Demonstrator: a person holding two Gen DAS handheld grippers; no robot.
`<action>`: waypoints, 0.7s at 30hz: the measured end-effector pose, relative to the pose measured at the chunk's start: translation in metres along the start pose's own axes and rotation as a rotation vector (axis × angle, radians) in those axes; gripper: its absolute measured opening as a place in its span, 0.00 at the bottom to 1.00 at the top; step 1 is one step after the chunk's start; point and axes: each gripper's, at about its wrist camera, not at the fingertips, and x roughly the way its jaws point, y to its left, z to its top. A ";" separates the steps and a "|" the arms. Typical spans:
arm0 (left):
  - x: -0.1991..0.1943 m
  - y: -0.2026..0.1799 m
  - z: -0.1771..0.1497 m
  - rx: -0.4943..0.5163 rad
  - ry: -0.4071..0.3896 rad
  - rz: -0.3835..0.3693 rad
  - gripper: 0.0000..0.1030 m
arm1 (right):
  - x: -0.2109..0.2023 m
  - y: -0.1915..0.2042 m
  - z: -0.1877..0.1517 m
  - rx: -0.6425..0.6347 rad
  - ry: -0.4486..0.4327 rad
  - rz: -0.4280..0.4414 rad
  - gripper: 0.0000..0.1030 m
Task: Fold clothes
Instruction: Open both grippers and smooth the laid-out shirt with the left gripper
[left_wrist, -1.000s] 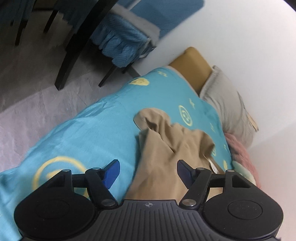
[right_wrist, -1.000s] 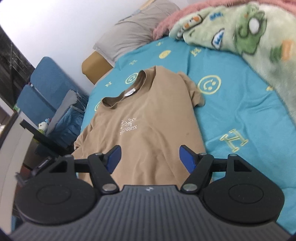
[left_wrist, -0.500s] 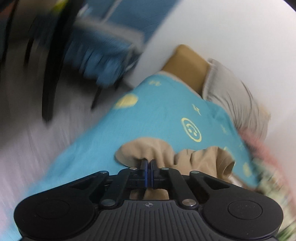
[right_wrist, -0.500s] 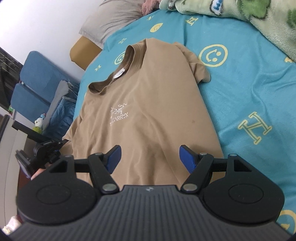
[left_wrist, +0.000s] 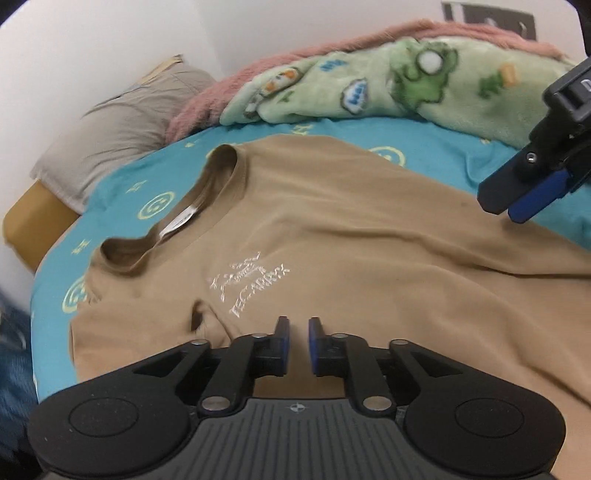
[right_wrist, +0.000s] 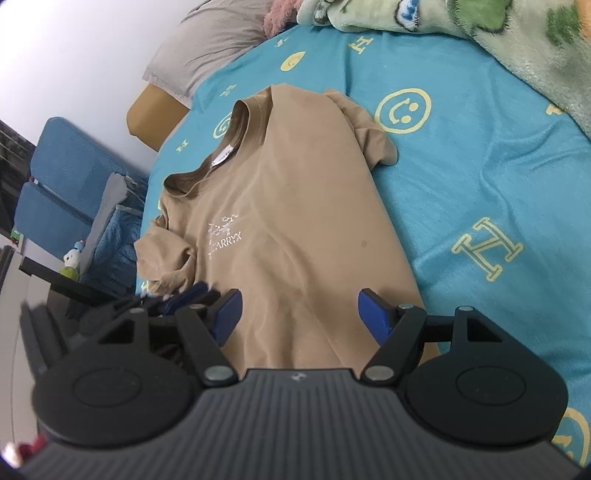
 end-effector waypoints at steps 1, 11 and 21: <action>-0.006 0.003 -0.005 -0.049 -0.009 0.010 0.41 | 0.000 -0.001 0.001 0.008 0.000 0.005 0.70; -0.018 0.122 -0.047 -0.794 -0.104 0.188 0.64 | 0.003 -0.005 0.003 0.048 0.019 0.022 0.70; 0.005 0.173 -0.028 -0.895 -0.061 0.180 0.02 | 0.013 -0.007 0.000 0.044 0.039 -0.008 0.70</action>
